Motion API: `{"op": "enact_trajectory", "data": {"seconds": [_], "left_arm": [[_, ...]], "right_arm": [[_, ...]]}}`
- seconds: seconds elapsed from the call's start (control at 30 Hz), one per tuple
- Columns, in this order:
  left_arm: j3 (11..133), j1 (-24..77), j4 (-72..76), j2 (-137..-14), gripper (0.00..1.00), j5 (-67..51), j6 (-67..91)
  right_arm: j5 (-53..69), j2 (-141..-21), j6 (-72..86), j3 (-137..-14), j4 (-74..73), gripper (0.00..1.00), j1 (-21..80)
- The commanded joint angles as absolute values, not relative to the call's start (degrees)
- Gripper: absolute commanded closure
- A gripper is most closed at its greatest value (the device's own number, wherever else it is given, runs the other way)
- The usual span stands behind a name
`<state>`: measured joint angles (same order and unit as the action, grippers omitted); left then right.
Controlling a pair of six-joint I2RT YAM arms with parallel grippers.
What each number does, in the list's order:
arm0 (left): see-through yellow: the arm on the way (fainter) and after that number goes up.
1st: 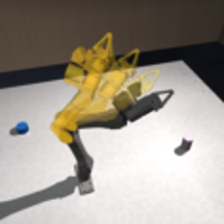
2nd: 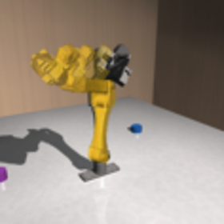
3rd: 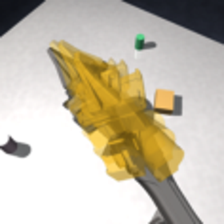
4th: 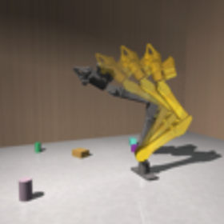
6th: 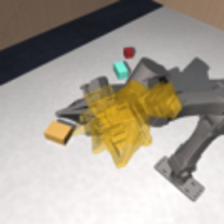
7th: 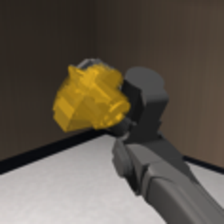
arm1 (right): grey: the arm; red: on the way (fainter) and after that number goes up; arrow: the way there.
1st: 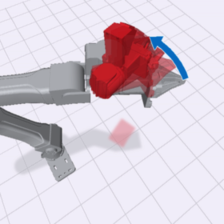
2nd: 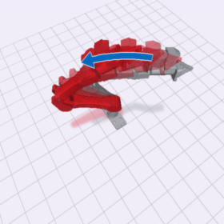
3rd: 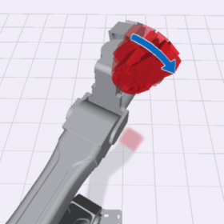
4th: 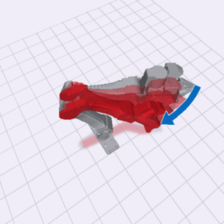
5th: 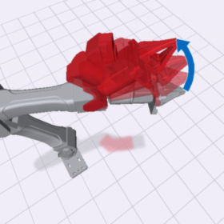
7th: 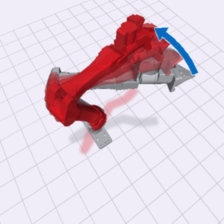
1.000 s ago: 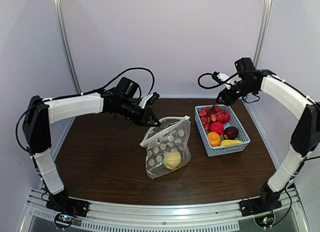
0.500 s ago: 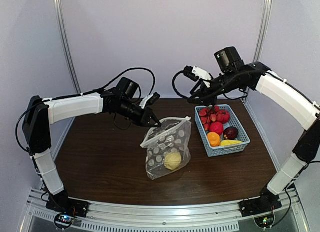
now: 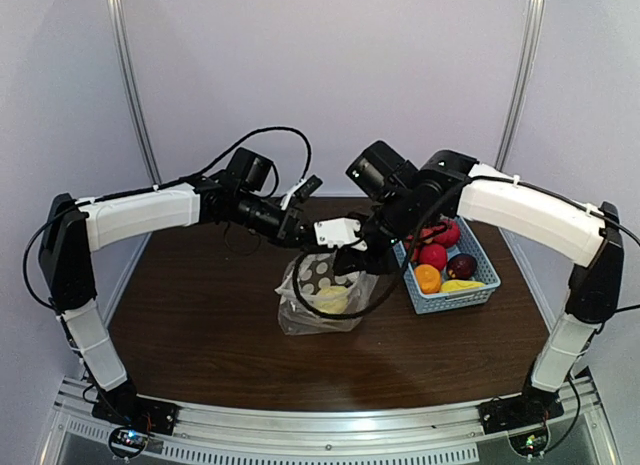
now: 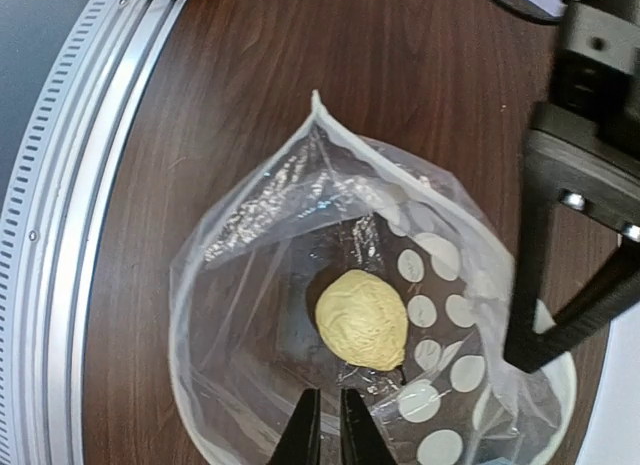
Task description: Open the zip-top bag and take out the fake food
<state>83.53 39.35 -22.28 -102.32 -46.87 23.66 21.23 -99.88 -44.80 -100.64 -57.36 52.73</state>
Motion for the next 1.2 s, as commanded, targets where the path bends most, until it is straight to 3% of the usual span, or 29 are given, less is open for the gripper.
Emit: {"op": "enact_trajectory", "data": {"seconds": [0.0, 0.2, 0.43, 0.7, 0.97, 1.17], "left_arm": [[83.12, 39.11, -20.71, -103.25, 1.0, -47.15, 25.44], [82.84, 39.11, -21.18, -103.22, 1.0, -45.0, 24.75], [83.98, 38.16, -23.76, -105.67, 1.0, -41.91, 24.62], [83.92, 36.3, -23.77, -106.5, 1.0, -41.57, 24.87], [83.9, 35.53, -23.79, -107.67, 1.0, -41.51, 24.79], [83.86, 35.16, -23.75, -109.27, 1.0, -42.14, 24.79]], "right_arm": [[14.98, -100.98, -49.65, -96.79, -59.84, 0.91, 54.95], [11.21, -102.61, -49.31, -93.25, -55.83, 0.88, 56.1], [9.44, -105.41, -50.07, -92.6, -51.24, 0.73, 56.34], [6.12, -111.52, -51.94, -94.7, -48.73, 0.66, 56.39], [3.89, -113.52, -53.85, -93.82, -44.66, 0.48, 56.32], [2.2, -117.14, -55.12, -94.94, -40.94, 0.46, 55.34]]}}
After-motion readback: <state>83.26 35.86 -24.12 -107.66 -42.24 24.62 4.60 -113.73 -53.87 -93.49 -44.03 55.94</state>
